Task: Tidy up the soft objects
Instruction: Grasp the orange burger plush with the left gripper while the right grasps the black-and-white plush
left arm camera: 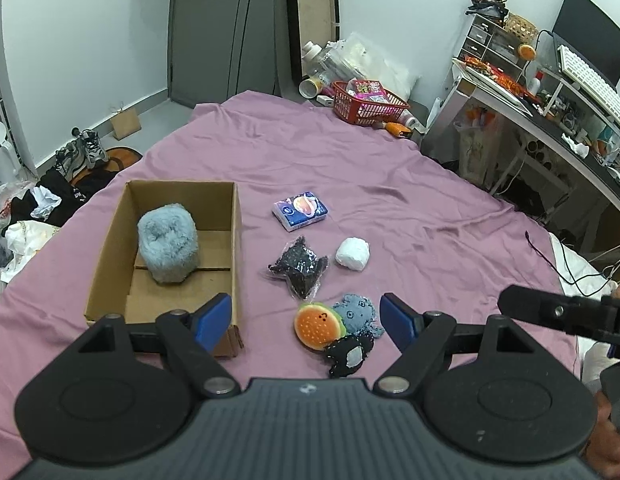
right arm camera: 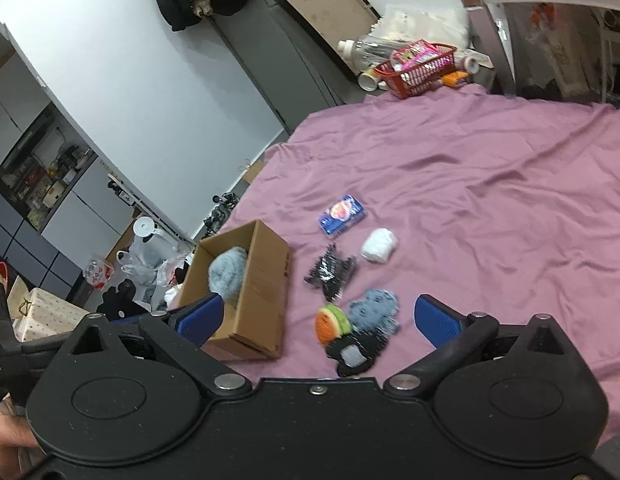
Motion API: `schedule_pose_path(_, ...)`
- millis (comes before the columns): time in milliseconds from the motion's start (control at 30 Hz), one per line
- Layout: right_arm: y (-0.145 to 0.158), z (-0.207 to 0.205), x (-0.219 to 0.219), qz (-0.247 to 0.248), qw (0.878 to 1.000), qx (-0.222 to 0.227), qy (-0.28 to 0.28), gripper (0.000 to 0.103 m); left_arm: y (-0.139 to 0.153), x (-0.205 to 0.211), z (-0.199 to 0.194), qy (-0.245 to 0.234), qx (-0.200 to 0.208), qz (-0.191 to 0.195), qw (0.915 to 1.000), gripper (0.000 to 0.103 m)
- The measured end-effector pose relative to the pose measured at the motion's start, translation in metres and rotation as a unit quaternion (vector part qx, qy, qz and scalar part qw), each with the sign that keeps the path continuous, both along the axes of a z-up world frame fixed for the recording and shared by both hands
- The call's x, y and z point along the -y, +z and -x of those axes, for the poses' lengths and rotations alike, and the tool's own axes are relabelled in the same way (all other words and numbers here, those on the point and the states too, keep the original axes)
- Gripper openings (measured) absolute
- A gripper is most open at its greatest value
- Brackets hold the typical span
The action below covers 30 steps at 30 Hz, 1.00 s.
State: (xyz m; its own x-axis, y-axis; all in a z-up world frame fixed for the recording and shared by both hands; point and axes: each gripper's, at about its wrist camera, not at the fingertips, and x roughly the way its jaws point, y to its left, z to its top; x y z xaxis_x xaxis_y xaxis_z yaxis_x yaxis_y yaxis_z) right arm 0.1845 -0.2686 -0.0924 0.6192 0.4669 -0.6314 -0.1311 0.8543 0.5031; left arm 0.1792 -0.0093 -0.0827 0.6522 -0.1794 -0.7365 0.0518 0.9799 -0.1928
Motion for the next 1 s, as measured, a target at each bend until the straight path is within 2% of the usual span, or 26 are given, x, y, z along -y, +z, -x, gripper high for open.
schedule_pose_path(167,-0.017,0.007,0.011,-0.001,1.000,-0.011,-0.001,0.103,-0.014,0.013,0.000,-0.002,-0.002,-0.014,0.9999,0.080)
schedule_pose_path(367,-0.045,0.005,0.017,-0.001,1.000,-0.030,0.006,0.103,-0.036,0.022,-0.008,-0.003,-0.023,-0.007,0.9997,0.080)
schedule_pose_path(533,-0.070,-0.002,0.019,-0.012,0.999,-0.039,0.016,0.100,-0.050,0.027,-0.017,-0.009,-0.026,-0.015,0.9995,0.080)
schedule_pose_path(800,-0.098,-0.022,0.011,-0.016,0.998,-0.059,0.032,0.097,-0.071,0.029,-0.039,-0.005,-0.064,-0.017,0.9978,0.080)
schedule_pose_path(1000,-0.128,-0.035,-0.004,-0.019,0.995,-0.084,0.058,0.089,-0.097,0.037,-0.057,-0.006,-0.089,0.008,0.9959,0.079)
